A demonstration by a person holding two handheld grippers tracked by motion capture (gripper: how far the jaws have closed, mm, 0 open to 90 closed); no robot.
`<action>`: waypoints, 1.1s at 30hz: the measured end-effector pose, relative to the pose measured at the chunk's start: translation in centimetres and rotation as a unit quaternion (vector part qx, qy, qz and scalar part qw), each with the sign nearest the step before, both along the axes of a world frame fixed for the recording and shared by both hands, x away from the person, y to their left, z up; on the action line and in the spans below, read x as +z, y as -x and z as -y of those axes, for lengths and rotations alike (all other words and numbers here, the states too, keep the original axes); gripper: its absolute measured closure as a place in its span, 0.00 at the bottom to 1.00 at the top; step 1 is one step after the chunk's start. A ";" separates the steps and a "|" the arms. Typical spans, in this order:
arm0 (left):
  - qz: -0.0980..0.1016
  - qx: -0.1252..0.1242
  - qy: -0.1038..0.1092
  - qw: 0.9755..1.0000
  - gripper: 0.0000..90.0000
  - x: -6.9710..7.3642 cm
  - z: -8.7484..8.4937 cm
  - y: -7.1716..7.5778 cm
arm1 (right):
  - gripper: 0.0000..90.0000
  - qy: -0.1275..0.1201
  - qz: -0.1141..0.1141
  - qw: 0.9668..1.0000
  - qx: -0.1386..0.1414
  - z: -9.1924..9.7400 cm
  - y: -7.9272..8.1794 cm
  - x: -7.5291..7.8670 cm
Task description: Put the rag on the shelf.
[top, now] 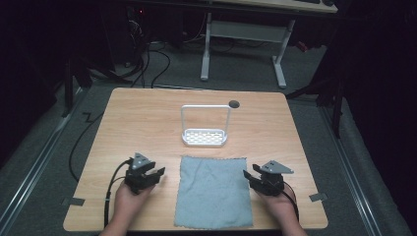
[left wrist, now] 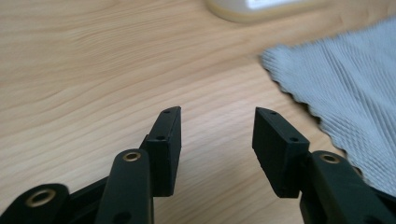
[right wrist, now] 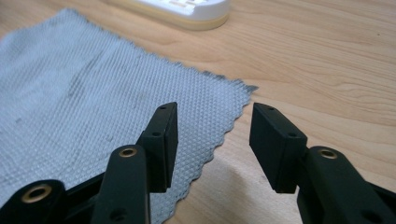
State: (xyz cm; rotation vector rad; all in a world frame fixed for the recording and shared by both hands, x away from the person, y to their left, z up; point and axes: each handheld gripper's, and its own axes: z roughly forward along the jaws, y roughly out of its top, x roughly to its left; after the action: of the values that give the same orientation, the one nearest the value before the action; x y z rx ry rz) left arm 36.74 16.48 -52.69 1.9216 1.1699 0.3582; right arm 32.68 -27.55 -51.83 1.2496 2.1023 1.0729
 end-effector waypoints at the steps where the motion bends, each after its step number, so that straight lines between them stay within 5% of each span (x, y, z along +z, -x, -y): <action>1: -0.002 0.005 0.012 1.000 0.59 0.0 -0.4 0.0 | 0.59 -0.010 -0.001 1.000 -0.004 0.1 -0.1 0.2; 5: 0.003 0.009 0.025 1.000 0.60 0.2 -0.6 0.1 | 0.58 -0.016 0.010 1.000 -0.010 0.1 -0.3 0.5; 10: 0.000 -0.001 0.012 1.000 0.60 0.0 -0.1 -0.1 | 0.58 -0.014 0.006 1.000 -0.010 0.3 -0.4 0.3; 22: -0.002 -0.015 0.018 1.000 0.58 -0.1 0.3 0.0 | 0.57 -0.022 0.006 1.000 -0.013 0.6 -0.4 0.5; 33: 0.012 -0.053 0.020 0.998 0.54 0.5 2.6 -0.2 | 0.61 -0.018 0.008 1.000 -0.013 0.4 -0.6 0.5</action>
State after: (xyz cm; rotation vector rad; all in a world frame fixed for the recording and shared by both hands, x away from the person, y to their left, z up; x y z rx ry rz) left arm 36.89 13.86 -52.18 1.9309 1.0483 0.2980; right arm 33.29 -27.91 -51.36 1.2768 2.0579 1.1096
